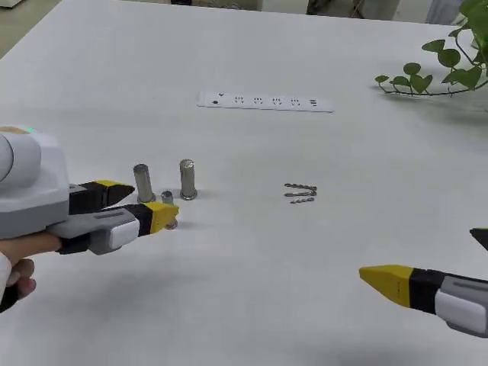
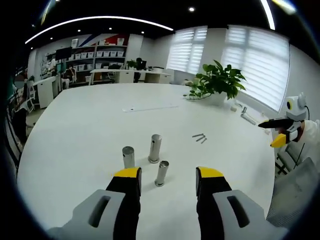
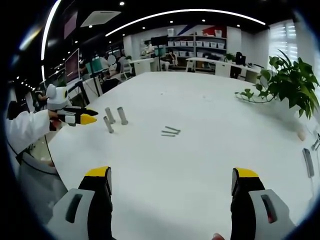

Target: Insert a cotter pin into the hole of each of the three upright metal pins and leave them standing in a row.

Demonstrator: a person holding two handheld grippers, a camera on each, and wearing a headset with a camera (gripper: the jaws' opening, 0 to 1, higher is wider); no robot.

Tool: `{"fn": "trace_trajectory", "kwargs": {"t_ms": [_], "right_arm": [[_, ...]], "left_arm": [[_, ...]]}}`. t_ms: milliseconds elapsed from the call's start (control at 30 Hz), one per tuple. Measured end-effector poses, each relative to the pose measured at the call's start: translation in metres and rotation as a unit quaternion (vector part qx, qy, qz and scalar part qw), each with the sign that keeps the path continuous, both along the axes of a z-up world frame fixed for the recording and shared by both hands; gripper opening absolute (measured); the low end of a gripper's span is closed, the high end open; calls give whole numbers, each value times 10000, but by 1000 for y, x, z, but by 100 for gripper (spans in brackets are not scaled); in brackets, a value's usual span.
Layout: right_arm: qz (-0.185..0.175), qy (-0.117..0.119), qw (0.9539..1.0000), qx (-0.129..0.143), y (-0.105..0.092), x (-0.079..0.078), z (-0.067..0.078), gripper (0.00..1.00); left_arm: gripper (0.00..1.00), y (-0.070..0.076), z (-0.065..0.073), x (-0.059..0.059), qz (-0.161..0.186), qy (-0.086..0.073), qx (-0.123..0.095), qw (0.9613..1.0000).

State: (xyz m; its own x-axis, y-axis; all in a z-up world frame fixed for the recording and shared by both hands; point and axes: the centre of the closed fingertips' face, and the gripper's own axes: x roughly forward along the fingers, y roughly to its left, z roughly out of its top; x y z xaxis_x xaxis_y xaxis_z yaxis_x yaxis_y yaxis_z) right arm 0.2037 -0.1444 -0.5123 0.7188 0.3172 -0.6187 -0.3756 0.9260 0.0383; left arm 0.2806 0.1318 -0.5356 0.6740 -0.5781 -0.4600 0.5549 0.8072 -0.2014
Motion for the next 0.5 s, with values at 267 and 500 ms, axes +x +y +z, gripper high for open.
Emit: {"fn": "trace_trajectory", "kwargs": {"t_ms": [267, 500], "right_arm": [[10, 57, 10000, -29, 1, -2, -2, 98], [-57, 110, 9999, -9, -1, -2, -6, 98]], "left_arm": [[32, -1, -10, 8, -47, 17, 124, 9999], [26, -5, -17, 14, -95, 43, 169, 9998]]}}
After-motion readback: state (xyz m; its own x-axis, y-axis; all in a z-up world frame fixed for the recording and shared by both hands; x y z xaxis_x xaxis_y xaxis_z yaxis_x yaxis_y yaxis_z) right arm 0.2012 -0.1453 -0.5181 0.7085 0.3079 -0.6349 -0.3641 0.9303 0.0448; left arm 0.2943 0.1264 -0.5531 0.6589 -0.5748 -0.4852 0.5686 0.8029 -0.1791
